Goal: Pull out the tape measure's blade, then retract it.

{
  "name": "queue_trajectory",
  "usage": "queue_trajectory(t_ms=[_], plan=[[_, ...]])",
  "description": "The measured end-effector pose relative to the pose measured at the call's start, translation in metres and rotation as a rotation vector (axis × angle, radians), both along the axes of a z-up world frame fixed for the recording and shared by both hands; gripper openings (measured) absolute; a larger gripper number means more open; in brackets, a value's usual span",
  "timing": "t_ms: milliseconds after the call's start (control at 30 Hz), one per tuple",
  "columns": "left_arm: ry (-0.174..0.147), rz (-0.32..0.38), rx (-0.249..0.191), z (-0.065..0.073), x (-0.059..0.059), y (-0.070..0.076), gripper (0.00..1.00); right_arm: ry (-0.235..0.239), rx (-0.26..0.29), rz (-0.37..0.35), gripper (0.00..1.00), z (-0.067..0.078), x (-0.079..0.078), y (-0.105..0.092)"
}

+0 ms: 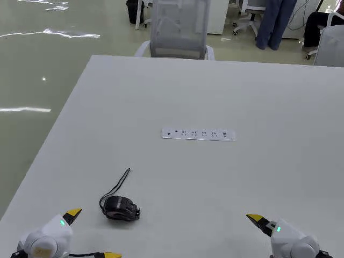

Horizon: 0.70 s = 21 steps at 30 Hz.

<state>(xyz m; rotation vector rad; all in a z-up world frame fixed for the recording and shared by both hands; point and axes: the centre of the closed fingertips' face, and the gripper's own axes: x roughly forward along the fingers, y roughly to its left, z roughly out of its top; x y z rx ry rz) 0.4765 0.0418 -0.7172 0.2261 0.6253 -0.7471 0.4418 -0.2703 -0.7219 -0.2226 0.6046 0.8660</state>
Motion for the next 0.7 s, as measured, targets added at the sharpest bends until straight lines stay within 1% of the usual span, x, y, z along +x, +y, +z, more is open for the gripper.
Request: queue_trajectory(t_ms=[200, 400, 567, 700], plan=[[-0.004, -0.012, 0.007, 0.0007, -0.0029, 0.0002, 0.99, -0.012, 0.000, -0.008, 1.00, 0.0029, 0.0010, -0.0036], [-0.012, -0.007, 0.003, 0.0011, -0.0013, 0.0014, 0.99, -0.019, -0.008, -0.012, 1.00, 0.0039, -0.0006, -0.0074], [-0.016, -0.013, 0.013, 0.0033, -0.0014, 0.0007, 0.99, -0.018, -0.013, -0.007, 1.00, 0.0029, -0.0015, -0.0085], [-0.015, -0.012, 0.019, 0.0025, -0.0011, 0.0018, 0.99, -0.017, -0.015, -0.002, 0.99, 0.0026, -0.0022, -0.0077]])
